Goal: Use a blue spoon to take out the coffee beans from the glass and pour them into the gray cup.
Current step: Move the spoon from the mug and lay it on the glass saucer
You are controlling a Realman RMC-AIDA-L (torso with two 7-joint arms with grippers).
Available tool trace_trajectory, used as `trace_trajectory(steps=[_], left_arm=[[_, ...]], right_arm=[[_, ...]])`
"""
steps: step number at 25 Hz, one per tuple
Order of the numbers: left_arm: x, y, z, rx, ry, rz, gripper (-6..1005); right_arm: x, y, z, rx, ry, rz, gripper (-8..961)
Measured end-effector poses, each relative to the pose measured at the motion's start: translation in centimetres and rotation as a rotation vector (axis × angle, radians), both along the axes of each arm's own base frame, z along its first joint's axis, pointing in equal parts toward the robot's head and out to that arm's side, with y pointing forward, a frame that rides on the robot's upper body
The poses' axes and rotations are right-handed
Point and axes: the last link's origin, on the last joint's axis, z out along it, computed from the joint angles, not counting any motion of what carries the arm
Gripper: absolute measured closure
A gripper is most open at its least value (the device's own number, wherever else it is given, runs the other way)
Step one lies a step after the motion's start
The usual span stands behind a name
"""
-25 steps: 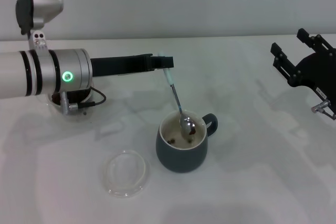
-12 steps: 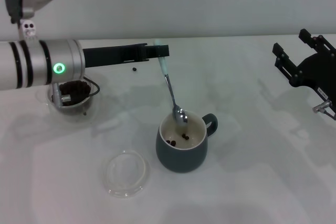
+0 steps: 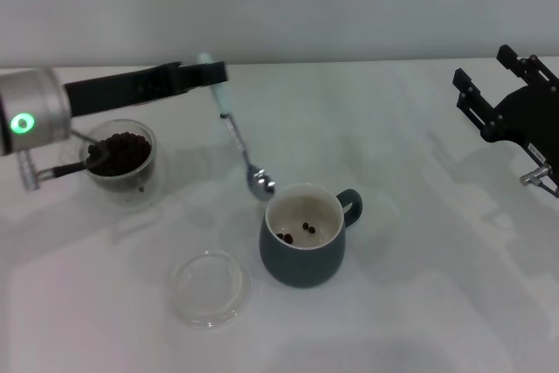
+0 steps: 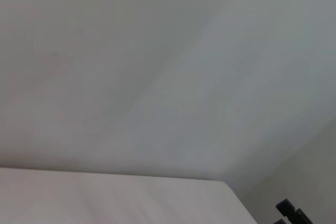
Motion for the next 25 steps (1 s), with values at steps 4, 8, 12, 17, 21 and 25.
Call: trace_trajectory(steps=[4, 8, 12, 17, 21, 25], left_arm=[[-1.5, -1.2, 0.6, -0.004, -0.01, 0.033, 866], [-2.2, -1.9, 0.6, -0.024, -0.019, 0.044, 866], [-3.9, -2.9, 0.9, -0.043, -0.018, 0.09, 867], [-5.9, -3.7, 1.6, -0.036, -0.013, 0.15, 867], [-6.8, -4.2, 1.3, -0.05, -0.001, 0.175, 866], [-7.7, -4.6, 0.3, -0.092, 0.015, 0.207, 866]], right_arm=[[-0.1, 0.0, 0.0, 0.001, 0.001, 0.004, 275], [-0.1, 0.0, 0.0, 0.002, 0.001, 0.006, 275], [-0.1, 0.0, 0.1, 0.003, 0.002, 0.007, 276], [0.0, -0.2, 0.0, 0.0, 0.001, 0.004, 275], [0.0, -0.2, -0.1, -0.005, 0.006, 0.005, 275], [-0.1, -0.3, -0.1, -0.01, 0.015, 0.006, 275]])
